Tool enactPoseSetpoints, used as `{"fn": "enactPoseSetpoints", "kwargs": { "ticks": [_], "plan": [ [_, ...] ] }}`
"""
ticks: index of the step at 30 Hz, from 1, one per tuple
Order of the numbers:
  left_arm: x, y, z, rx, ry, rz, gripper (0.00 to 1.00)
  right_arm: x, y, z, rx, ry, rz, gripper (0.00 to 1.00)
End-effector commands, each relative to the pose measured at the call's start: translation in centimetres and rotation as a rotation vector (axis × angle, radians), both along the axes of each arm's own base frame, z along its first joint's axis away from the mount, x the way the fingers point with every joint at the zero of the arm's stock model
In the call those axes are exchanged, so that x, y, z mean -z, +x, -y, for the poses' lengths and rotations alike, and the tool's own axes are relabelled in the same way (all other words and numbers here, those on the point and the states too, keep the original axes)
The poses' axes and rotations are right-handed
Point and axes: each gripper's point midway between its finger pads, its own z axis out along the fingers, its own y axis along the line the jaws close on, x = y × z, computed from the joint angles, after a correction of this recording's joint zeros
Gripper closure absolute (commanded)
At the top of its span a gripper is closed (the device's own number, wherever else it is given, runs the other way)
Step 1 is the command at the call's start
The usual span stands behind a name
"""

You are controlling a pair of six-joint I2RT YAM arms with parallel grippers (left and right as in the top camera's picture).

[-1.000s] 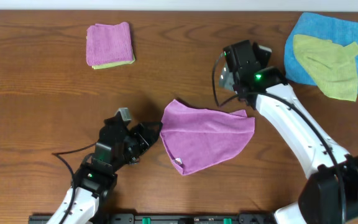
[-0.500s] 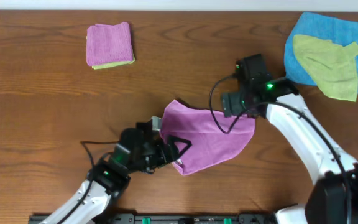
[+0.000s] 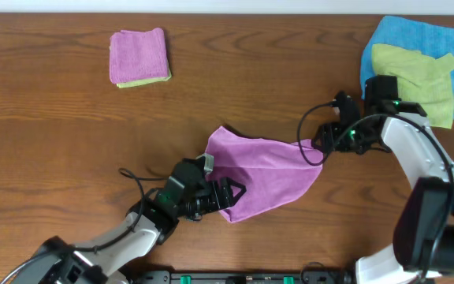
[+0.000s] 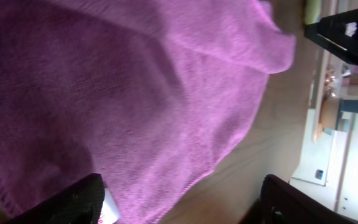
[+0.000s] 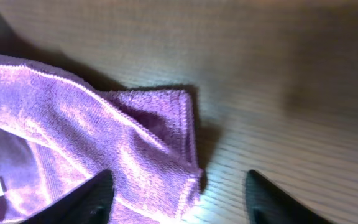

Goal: Fold the cloth

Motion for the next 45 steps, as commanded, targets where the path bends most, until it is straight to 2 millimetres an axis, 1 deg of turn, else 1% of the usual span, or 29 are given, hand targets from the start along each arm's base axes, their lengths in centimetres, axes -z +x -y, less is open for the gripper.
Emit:
{"fn": "enactPoseSetpoints", "kwargs": {
  "ticks": [1, 2, 3, 5, 6, 7, 8, 9, 11, 14, 17, 21, 26, 27, 29, 31, 33, 36, 38, 39, 40, 41, 42, 43, 44, 45],
  "plan": [
    [0.2, -0.1, 0.2, 0.023, 0.008, 0.009, 0.18, 1.5, -1.0, -1.3, -0.012, 0.071, -0.075, 0.37],
    [0.4, -0.2, 0.1, 0.026, 0.015, 0.004, 0.18, 2.1, -1.3, -1.3, -0.010, 0.073, -0.099, 0.37],
    [0.6, -0.4, 0.0, 0.034, 0.027, 0.003, 0.15, 2.5, -1.5, -1.3, -0.002, 0.074, -0.120, 0.37],
    [1.1, -0.7, -0.3, 0.036, 0.046, -0.015, 0.14, 3.6, -2.1, -1.4, 0.008, 0.082, -0.170, 0.42],
    [1.3, -0.8, -0.4, 0.037, 0.051, -0.023, 0.15, 4.1, -2.1, -1.5, 0.006, 0.085, -0.180, 0.51],
    [1.4, -0.9, -0.5, 0.037, 0.056, -0.031, 0.15, 4.4, -2.0, -1.6, 0.003, 0.084, -0.179, 0.62],
    [1.5, -1.0, -0.5, 0.037, 0.059, -0.034, 0.15, 4.6, -1.8, -1.7, 0.004, 0.089, -0.176, 0.68],
    [1.7, -1.2, -0.6, 0.039, 0.065, -0.047, 0.15, 4.5, -1.5, -2.3, -0.001, 0.113, -0.162, 0.79],
    [2.3, -1.9, -1.0, 0.046, 0.085, -0.087, 0.15, 4.4, -1.0, -2.6, 0.012, 0.119, -0.150, 0.98],
    [3.0, -2.7, -1.5, 0.054, 0.111, -0.129, 0.16, 4.3, -0.5, -2.7, 0.025, 0.119, -0.136, 0.99],
    [3.0, -3.0, -1.4, 0.065, 0.103, -0.140, 0.17, 4.0, 0.6, -2.6, 0.043, 0.119, -0.101, 0.99],
    [3.2, -3.8, -1.4, 0.097, 0.107, -0.163, 0.18, 2.9, 3.9, -2.4, 0.075, 0.116, 0.005, 0.99],
    [4.4, -6.0, -2.5, 0.135, 0.159, -0.256, 0.22, 0.2, 8.1, -1.6, 0.095, 0.086, 0.135, 0.98],
    [4.4, -6.3, -2.6, 0.141, 0.163, -0.265, 0.23, -0.2, 8.6, -1.4, 0.096, 0.075, 0.153, 0.98],
    [4.5, -6.5, -2.7, 0.153, 0.167, -0.266, 0.25, -1.2, 10.2, -0.8, 0.103, 0.041, 0.211, 0.99],
    [4.5, -6.4, -2.6, 0.153, 0.165, -0.264, 0.25, -2.0, 11.7, -0.7, 0.104, 0.036, 0.277, 0.98],
    [4.5, -6.4, -2.7, 0.152, 0.165, -0.262, 0.25, -2.6, 13.0, -1.0, 0.101, 0.040, 0.335, 0.93],
    [4.5, -6.4, -2.6, 0.152, 0.165, -0.263, 0.25, -3.6, 14.4, -2.4, 0.082, 0.053, 0.410, 0.95],
    [4.5, -6.4, -2.7, 0.151, 0.166, -0.262, 0.25, -4.4, 15.5, -3.9, 0.065, 0.068, 0.468, 0.95],
    [4.5, -6.4, -2.7, 0.150, 0.168, -0.261, 0.24, -5.0, 16.1, -4.8, 0.058, 0.080, 0.502, 0.94],
    [4.5, -6.4, -2.7, 0.150, 0.168, -0.261, 0.25, -5.7, 16.6, -6.0, 0.044, 0.094, 0.540, 0.87],
    [4.5, -6.4, -2.7, 0.150, 0.168, -0.261, 0.25, -6.2, 17.0, -7.2, 0.021, 0.104, 0.574, 0.73],
    [4.5, -6.4, -2.7, 0.150, 0.168, -0.261, 0.25, -6.5, 17.2, -8.2, 0.002, 0.111, 0.598, 0.49],
    [4.5, -6.4, -2.7, 0.150, 0.168, -0.261, 0.25, -6.8, 17.3, -9.1, -0.014, 0.112, 0.614, 0.03],
    [4.5, -6.4, -2.7, 0.150, 0.168, -0.261, 0.25, -6.8, 17.3, -9.9, -0.025, 0.100, 0.623, 0.01],
    [4.5, -6.4, -2.7, 0.150, 0.168, -0.261, 0.25, -6.6, 17.2, -10.3, -0.025, 0.076, 0.624, 0.01]
  ]
}}
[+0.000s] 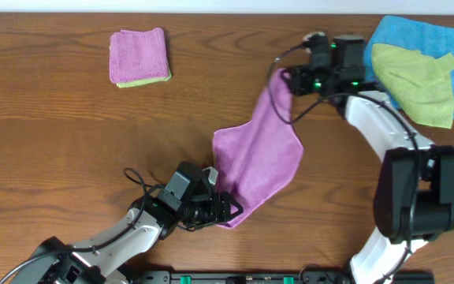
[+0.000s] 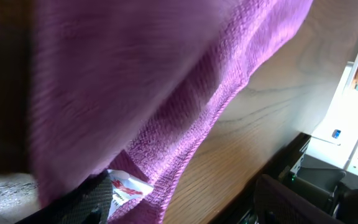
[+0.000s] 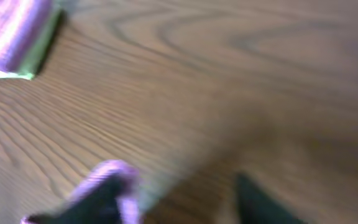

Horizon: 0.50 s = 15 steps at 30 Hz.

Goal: Fold the cloth

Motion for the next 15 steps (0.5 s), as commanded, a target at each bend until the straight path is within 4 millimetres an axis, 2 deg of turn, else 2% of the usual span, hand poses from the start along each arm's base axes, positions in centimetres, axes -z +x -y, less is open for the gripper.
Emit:
{"fn": "enactPoseSetpoints", "kwargs": {
  "ticks": [1, 5, 9, 12, 15],
  "plan": [
    [2.8, -1.8, -1.9, -0.007, 0.094, -0.069, 0.25, 0.2, 0.0, -2.1, 0.028, -0.084, 0.007, 0.01],
    [2.8, -1.8, -1.9, -0.007, 0.094, -0.069, 0.29, 2.9, -1.6, 0.9, 0.159, -0.316, -0.085, 0.01],
    [2.8, -1.8, -1.9, -0.007, 0.094, -0.069, 0.31, 4.9, -4.0, 3.6, 0.145, -0.464, -0.195, 0.01],
    [2.7, -1.9, -1.9, -0.005, 0.092, -0.070, 0.31, 6.3, -6.7, 3.8, 0.033, -0.467, -0.304, 0.01],
    [2.7, -1.9, -1.9, -0.005, 0.091, -0.071, 0.31, 6.8, -9.0, 2.8, -0.068, -0.338, -0.400, 0.01]
  ]
}}
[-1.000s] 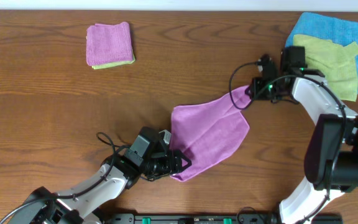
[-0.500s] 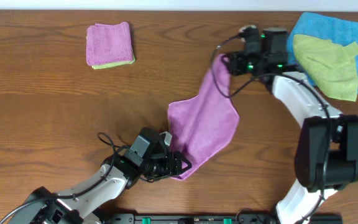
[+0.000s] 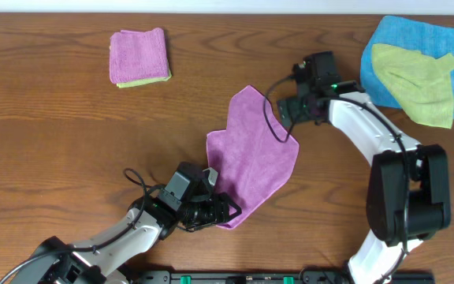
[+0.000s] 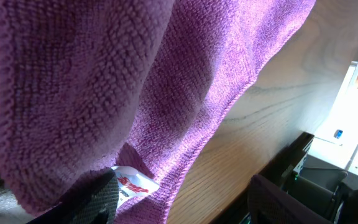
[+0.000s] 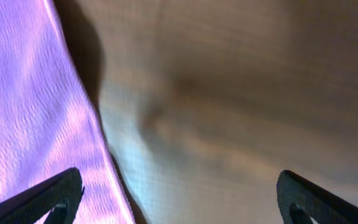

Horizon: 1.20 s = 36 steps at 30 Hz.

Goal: Fold the cloth

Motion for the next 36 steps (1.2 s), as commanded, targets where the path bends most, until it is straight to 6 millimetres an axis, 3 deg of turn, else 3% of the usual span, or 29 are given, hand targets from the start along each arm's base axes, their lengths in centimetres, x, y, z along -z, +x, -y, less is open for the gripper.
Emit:
{"fn": "enactPoseSetpoints", "kwargs": {
  "ticks": [1, 8, 13, 20, 25, 27, 31, 36],
  "plan": [
    [2.5, -1.7, -1.7, -0.005, 0.084, -0.064, 0.31, -0.2, -1.0, -0.9, -0.097, 0.138, -0.052, 0.01],
    [2.5, -1.8, -1.7, -0.002, 0.080, -0.066, 0.31, -0.4, -3.4, -2.4, -0.243, 0.295, -0.126, 0.09],
    [2.5, -1.8, -1.7, -0.002, 0.080, -0.065, 0.31, 2.0, -6.2, -3.3, -0.283, 0.364, -0.272, 0.14],
    [2.5, -1.8, -1.7, -0.002, 0.079, -0.065, 0.32, 4.1, -6.4, -3.4, -0.289, 0.371, -0.307, 0.22],
    [2.5, -1.7, -1.6, -0.002, 0.078, -0.063, 0.32, 4.5, -8.1, -3.5, -0.273, 0.395, -0.391, 0.63],
    [2.5, -1.7, -1.6, -0.002, 0.077, -0.063, 0.32, 4.5, -8.9, -3.3, -0.238, 0.390, -0.437, 0.72],
    [2.5, -1.7, -1.6, -0.002, 0.077, -0.063, 0.32, 5.1, -10.5, -1.1, -0.103, 0.268, -0.544, 0.98],
    [2.4, -1.7, -1.6, -0.003, 0.076, -0.060, 0.32, 4.5, -12.5, 2.6, 0.132, 0.046, -0.654, 0.99]
  ]
}}
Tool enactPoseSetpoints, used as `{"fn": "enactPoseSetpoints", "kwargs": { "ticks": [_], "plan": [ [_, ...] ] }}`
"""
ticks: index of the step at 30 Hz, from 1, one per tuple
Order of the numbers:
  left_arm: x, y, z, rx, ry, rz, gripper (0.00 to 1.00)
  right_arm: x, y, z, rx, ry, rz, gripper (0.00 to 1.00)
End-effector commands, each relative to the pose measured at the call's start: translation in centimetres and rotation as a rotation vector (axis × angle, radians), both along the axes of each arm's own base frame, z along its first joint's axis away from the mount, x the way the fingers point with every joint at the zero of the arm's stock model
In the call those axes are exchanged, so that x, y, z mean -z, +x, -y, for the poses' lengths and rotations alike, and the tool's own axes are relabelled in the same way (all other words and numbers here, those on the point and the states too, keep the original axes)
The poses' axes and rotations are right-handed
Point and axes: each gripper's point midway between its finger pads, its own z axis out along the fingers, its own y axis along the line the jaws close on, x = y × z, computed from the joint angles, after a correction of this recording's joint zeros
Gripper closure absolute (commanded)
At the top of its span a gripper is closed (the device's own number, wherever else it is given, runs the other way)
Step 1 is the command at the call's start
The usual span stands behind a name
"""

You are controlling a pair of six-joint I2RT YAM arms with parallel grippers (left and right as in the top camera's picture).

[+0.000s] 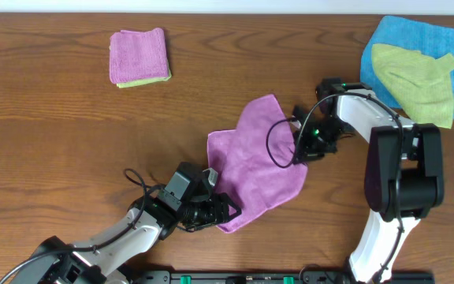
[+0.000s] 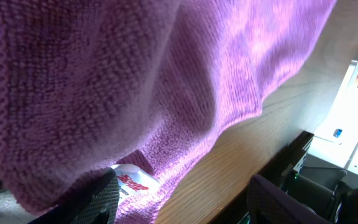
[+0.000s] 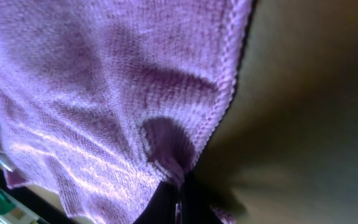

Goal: Fold the cloth

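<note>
The purple cloth (image 1: 254,162) lies spread and rumpled at the table's middle. My left gripper (image 1: 221,210) sits at its near left corner. In the left wrist view this gripper (image 2: 179,202) is open, its fingers (image 2: 98,199) wide apart, with the cloth (image 2: 135,81) and its white label (image 2: 134,180) lying between them. My right gripper (image 1: 306,142) is at the cloth's right edge. The right wrist view shows the gripper (image 3: 180,190) shut, pinching a puckered bit of the cloth's hem (image 3: 166,143).
A folded pink cloth on a green one (image 1: 139,57) lies at the far left. A blue cloth (image 1: 420,35) with a yellow-green cloth (image 1: 416,79) on it lies at the far right corner. The right arm's cable (image 1: 278,146) loops over the purple cloth.
My right gripper was open beside the cloth's far right edge. It is now lower along the right edge and shut on the hem. The cloth's far tip has shifted right. The left gripper has not moved.
First my right gripper was at the right corner of the bunched cloth. Then it held that corner far up the table, stretching the cloth. Then it was open with the cloth laid out long. Now it grips the right edge; the left stayed at the near corner.
</note>
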Motion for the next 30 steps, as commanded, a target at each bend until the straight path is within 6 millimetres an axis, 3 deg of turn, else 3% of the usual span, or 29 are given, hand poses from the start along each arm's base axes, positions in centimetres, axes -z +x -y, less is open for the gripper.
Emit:
{"fn": "enactPoseSetpoints", "kwargs": {
  "ticks": [1, 4, 8, 9, 13, 14, 20, 25, 27, 30],
  "plan": [
    [2.4, -1.6, -1.6, -0.004, 0.078, -0.058, 0.32, -0.3, -0.6, 3.7, 0.100, -0.267, -0.044, 0.98],
    [2.4, -1.6, -1.6, -0.005, 0.078, -0.058, 0.32, -2.7, -1.4, 4.9, 0.158, -0.359, -0.069, 0.99],
    [2.4, -1.5, -1.6, -0.006, 0.080, -0.056, 0.32, -6.2, -1.5, 5.0, 0.243, -0.380, -0.058, 0.98],
    [2.4, -1.5, -1.6, -0.006, 0.079, -0.053, 0.32, -6.9, -1.5, 4.9, 0.264, -0.383, -0.050, 0.94],
    [2.2, -1.2, -1.3, -0.007, 0.065, -0.035, 0.32, -8.4, -2.5, 5.1, 0.297, -0.397, -0.069, 0.08],
    [2.1, -1.1, -1.3, -0.007, 0.062, -0.030, 0.32, -8.5, -2.7, 5.2, 0.295, -0.408, -0.077, 0.01],
    [2.0, -0.7, -1.1, -0.010, 0.056, -0.013, 0.36, -8.3, -2.1, 7.1, 0.327, -0.526, -0.031, 0.01],
    [2.3, -0.3, -1.5, -0.029, 0.080, 0.006, 0.37, -8.0, -0.9, 7.0, 0.336, -0.512, 0.018, 0.01],
    [2.3, 0.0, -1.6, -0.039, 0.089, 0.018, 0.37, -7.9, -1.0, 7.0, 0.330, -0.510, 0.013, 0.01],
    [2.1, 0.3, -1.3, -0.038, 0.073, 0.032, 0.37, -7.5, -3.0, 6.9, 0.297, -0.507, -0.058, 0.01]
  ]
}}
